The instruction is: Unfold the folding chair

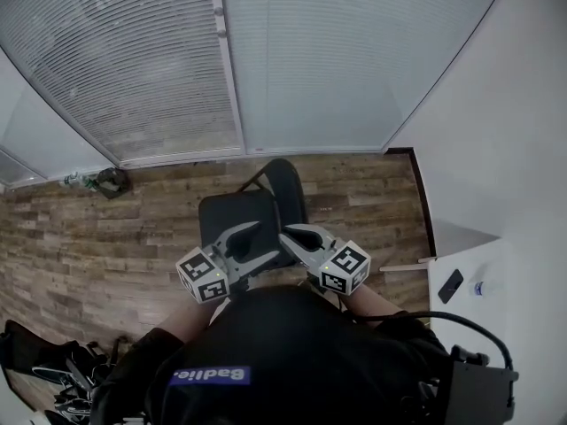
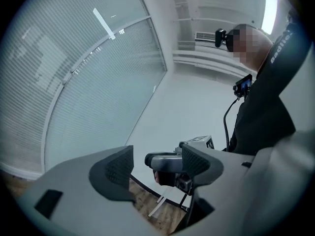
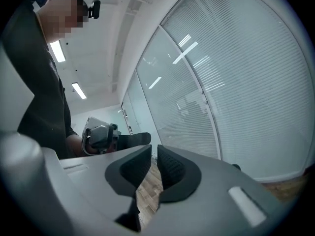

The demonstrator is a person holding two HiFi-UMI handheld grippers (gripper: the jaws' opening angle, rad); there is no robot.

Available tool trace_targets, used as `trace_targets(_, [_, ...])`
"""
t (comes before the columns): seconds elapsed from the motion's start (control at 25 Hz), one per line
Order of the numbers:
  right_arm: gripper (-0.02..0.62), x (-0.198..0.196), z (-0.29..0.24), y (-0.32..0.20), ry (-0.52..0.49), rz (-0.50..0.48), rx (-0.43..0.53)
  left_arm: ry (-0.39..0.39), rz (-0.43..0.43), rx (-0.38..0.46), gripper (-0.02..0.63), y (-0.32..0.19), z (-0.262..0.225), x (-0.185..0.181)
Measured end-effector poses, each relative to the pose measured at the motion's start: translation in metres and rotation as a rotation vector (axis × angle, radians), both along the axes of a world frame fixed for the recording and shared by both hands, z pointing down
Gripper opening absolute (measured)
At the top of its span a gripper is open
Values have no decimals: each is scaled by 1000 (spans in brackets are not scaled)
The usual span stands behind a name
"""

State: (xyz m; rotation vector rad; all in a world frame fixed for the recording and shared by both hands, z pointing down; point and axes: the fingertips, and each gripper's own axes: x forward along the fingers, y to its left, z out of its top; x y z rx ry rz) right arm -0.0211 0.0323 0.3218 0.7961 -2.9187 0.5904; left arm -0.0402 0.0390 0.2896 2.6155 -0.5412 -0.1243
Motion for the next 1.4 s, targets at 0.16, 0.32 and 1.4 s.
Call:
trace_targets(0.16, [37, -3, -25, 7, -25, -22, 44, -25, 1, 79, 256, 8, -15, 2])
trace_targets(0.32, [31, -5, -42, 10, -40, -32, 85, -49, -9, 119, 207, 11, -24, 1])
trace_targets(1.4, [2, -22, -24, 33, -22, -99, 140, -127, -109, 185, 5, 26, 4, -11])
